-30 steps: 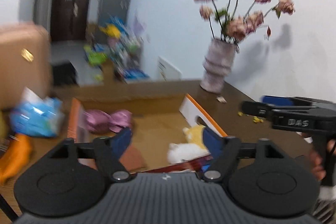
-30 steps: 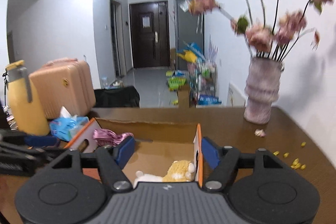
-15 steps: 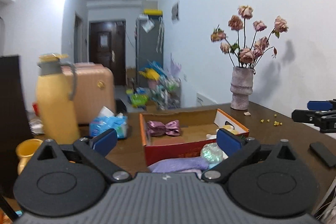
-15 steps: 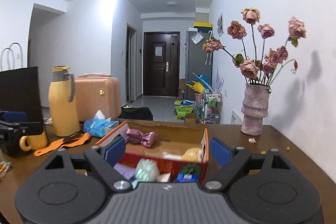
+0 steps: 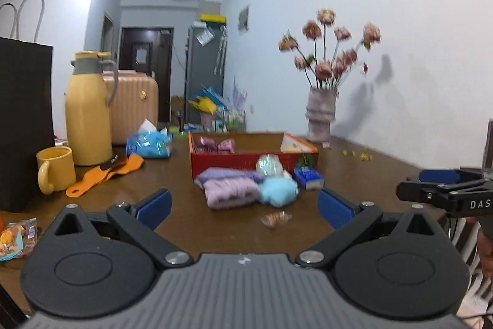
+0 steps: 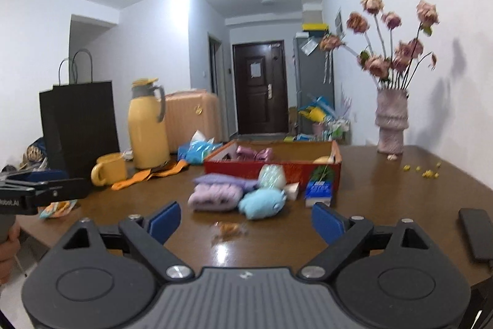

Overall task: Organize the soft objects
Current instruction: 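Reach the left tool to the purple cloth and grasp it, then lift the purple cloth with the left tool away from the pile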

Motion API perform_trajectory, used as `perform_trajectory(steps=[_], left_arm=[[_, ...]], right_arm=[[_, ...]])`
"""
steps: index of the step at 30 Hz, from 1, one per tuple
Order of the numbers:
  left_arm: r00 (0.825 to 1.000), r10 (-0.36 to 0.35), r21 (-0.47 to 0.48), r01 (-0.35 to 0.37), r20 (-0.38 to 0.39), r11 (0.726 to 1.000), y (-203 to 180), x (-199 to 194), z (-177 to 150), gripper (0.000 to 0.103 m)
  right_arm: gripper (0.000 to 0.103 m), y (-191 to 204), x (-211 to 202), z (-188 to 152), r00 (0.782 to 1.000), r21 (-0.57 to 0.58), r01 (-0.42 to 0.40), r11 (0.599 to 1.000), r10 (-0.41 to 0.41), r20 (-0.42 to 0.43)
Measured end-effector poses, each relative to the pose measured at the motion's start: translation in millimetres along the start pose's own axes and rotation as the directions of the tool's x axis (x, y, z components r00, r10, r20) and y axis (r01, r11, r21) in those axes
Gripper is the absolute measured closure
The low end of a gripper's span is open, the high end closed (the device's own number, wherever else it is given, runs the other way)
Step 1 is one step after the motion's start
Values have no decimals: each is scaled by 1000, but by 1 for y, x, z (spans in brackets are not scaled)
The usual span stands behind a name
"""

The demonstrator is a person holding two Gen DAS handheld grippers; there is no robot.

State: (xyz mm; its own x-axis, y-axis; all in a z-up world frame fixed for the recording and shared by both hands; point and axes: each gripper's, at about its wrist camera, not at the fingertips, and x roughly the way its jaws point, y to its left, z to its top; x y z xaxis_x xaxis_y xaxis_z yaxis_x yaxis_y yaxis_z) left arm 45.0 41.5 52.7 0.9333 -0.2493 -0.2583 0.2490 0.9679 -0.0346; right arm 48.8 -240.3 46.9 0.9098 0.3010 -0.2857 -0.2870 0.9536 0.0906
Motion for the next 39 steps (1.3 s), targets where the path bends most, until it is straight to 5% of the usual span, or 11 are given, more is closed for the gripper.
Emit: perform_trajectory(steps=[13, 19, 23, 35, 38, 39], left_arm=[[998, 21, -56, -25, -60, 998, 15, 26, -10, 0], [991, 33, -196, -59, -131, 979, 54, 102, 8, 0], [981, -30, -315, -32, -192, 949, 86, 171, 27, 4], [919, -135, -409, -31, -370, 912, 124, 330, 35, 30], [894, -217, -469, 9, -391, 883, 131, 345, 24, 58], [886, -246, -484, 28, -394, 874, 132, 348, 21, 74]], right_arm=[[13, 4, 25, -11, 999, 55, -4, 998, 7, -44], [33, -8, 88, 3, 990, 130, -85, 988, 99, -100], [43, -21, 154, 21, 983, 212, -110, 971, 138, -123], [53, -45, 344, 40, 946, 342, -8, 940, 118, -302], [54, -45, 363, 30, 937, 368, -26, 929, 152, -316], [62, -43, 367, 28, 939, 356, -21, 934, 141, -314]])
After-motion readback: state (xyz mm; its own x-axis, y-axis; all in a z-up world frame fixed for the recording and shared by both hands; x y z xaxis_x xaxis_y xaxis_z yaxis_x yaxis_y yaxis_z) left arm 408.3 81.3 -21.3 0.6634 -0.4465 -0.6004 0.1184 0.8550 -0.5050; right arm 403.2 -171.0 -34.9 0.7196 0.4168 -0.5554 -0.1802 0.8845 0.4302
